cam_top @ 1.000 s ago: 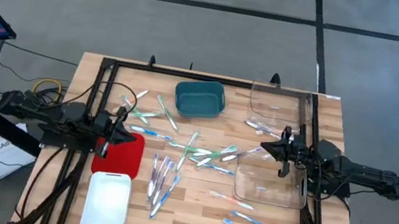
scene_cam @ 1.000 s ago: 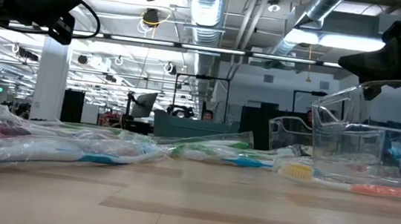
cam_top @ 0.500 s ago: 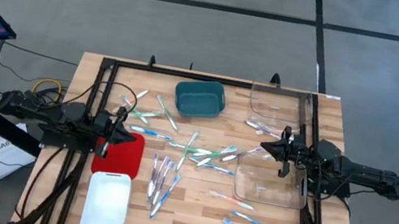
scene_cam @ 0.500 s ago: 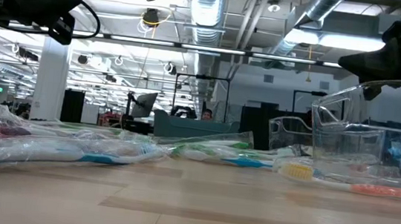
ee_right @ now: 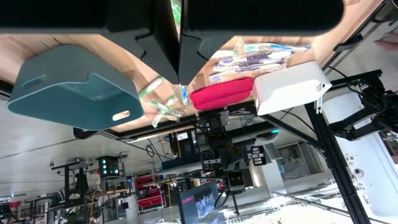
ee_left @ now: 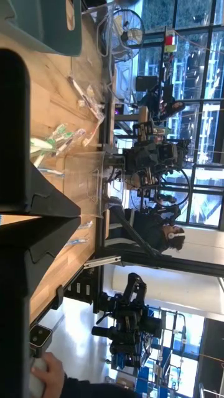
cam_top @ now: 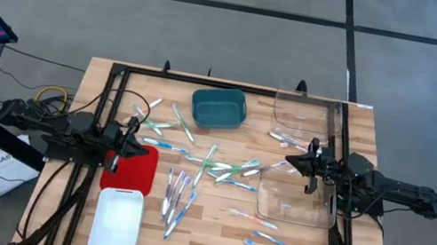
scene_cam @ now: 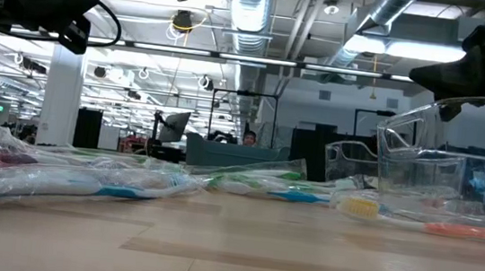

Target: Pick & Place Toothbrushes

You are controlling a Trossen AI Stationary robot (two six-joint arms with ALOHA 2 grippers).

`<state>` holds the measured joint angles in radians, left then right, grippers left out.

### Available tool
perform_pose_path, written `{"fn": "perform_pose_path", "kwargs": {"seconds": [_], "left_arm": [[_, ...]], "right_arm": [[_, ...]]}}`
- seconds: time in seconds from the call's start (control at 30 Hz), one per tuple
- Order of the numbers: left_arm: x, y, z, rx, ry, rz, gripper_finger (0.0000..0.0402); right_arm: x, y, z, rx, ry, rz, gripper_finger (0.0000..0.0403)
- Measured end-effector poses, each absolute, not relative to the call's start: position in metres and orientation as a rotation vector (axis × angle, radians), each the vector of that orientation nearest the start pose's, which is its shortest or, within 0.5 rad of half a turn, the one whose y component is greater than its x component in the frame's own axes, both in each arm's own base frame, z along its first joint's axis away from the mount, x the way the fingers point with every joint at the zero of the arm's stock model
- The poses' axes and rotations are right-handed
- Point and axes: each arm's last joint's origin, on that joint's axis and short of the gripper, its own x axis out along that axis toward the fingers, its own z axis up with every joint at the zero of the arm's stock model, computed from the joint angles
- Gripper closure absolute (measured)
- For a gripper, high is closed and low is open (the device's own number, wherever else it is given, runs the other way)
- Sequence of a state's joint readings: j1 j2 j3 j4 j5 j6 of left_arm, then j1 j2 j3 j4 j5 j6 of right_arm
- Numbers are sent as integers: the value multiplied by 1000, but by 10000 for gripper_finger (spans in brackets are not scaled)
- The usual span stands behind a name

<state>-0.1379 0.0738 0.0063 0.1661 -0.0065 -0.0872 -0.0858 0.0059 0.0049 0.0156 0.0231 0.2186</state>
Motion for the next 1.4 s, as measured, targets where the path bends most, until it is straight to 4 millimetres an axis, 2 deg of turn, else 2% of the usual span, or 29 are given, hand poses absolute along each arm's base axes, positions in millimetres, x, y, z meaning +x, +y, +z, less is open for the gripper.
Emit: {"fn": "perform_pose_path", "kwargs": {"seconds": [0.67,0.77,0.83,0.9,1.0,1.1,1.2,1.3,1.4], "left_arm": [[100,-14,179,-96,-126,-137,400],[98,-13,190,-128,-242,-145,400],[94,-13,204,-161,-391,-154,400],[87,-12,221,-124,-563,-157,400],[85,-13,242,-15,-637,-203,400],[94,-15,252,13,-594,-211,400],[107,-16,257,64,-539,-187,400],[121,-17,259,152,-494,-130,400],[134,-18,264,207,-512,-72,400]], "right_arm": [[97,-9,166,218,-27,-107,403],[97,-9,166,218,-27,-107,403],[97,-9,166,218,-27,-107,403],[97,-9,166,218,-27,-106,403],[97,-9,166,218,-27,-107,403],[97,-9,166,198,-26,-109,403],[97,-10,168,85,-42,-119,403],[96,-10,180,-9,-161,-126,403],[92,-10,197,-20,-343,-127,403]]}}
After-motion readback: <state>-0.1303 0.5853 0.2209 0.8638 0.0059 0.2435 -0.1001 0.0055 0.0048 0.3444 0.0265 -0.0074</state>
